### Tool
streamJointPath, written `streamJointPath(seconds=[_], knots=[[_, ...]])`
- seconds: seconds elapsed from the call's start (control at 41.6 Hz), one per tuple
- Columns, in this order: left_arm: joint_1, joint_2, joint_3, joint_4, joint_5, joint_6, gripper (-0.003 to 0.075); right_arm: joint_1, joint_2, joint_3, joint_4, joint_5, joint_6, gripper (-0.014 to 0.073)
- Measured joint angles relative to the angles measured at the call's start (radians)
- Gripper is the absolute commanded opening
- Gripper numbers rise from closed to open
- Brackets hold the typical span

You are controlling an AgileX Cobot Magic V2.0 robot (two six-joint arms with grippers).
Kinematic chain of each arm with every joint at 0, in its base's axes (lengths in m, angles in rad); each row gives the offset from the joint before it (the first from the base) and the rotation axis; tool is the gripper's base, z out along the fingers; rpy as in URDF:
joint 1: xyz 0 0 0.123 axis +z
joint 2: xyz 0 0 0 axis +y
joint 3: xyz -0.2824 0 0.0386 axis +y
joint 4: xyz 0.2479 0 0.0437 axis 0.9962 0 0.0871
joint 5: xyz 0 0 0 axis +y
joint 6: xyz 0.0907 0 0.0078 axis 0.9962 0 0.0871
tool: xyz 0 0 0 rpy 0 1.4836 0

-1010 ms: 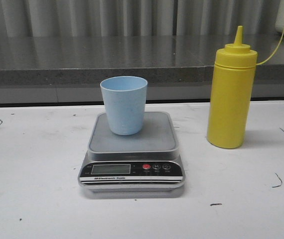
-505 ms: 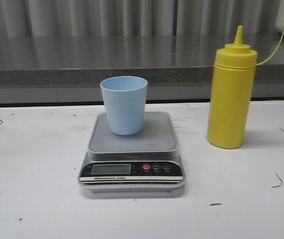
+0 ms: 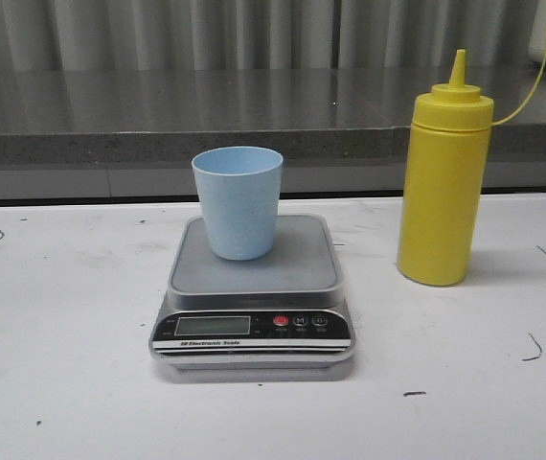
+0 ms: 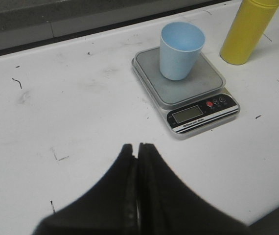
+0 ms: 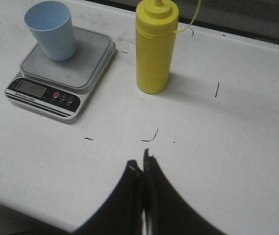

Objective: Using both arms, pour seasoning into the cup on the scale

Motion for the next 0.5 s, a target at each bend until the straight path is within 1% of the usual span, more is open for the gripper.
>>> streamJointPath(seconds=[0.072, 0.144, 0.361, 0.505], knots=[[0.032, -0.045, 0.042, 0.019, -0.048, 0.0, -0.002, 0.0, 0.0, 0.0, 0.0, 0.0, 0.0, -0.0117], [0.08, -0.103, 0.111, 0.038, -0.139, 0.0, -0.002, 0.0, 0.0, 0.0, 0.0, 0.0, 0.0, -0.0117], [0.275, -0.266, 0.39, 0.047, -0.481, 0.0, -0.002, 0.0, 0.0, 0.0, 0.0, 0.0, 0.0, -0.0117], [0.374, -0.359, 0.566, 0.041, -0.625, 0.0, -0.002, 0.0, 0.0, 0.0, 0.0, 0.0, 0.0, -0.0117]])
